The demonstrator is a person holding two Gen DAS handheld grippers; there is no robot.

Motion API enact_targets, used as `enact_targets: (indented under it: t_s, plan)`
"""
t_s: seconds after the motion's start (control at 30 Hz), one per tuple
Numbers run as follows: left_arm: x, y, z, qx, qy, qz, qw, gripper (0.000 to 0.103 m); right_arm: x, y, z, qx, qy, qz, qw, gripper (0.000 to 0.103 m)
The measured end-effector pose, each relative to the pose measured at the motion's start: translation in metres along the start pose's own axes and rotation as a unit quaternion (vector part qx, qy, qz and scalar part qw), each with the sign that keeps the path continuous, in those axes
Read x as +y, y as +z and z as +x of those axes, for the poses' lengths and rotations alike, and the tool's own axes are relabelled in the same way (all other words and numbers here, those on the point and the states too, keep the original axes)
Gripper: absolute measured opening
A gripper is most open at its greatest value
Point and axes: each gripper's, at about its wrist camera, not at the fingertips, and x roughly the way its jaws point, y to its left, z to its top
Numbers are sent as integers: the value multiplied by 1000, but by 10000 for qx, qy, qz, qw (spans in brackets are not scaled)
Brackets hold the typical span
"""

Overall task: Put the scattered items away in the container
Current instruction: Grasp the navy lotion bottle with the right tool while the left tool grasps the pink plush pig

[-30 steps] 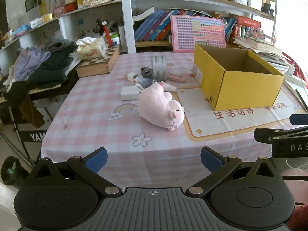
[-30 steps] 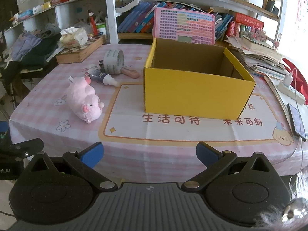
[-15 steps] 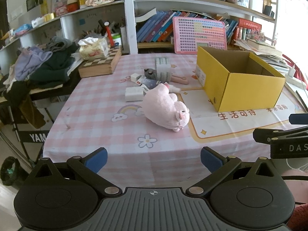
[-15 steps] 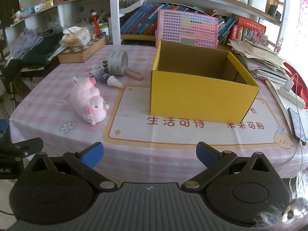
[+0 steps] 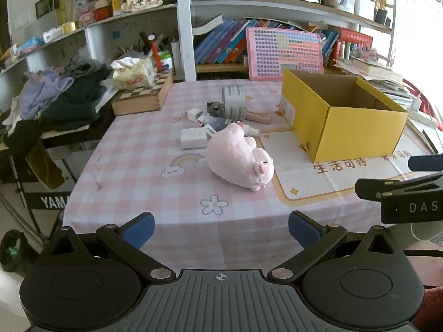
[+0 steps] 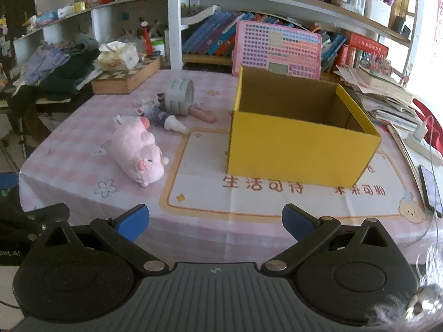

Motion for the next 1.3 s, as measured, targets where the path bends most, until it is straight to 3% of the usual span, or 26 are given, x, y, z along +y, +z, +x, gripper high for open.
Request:
enact_targets:
  t_s: [0.5,0.9,1.3]
  plan:
    - [5,27,27,-77,131,-58,9999,103,8,43,30,-378,582,-545,9961,103]
    - [-1,60,63,-148,36,-238,9996,103,11,94,67,-710,1021,-1338,9832,102]
    - [-6,76,100,46,-47,-673,9977,103,14,154,123,-634,1482,-1534,9749,102]
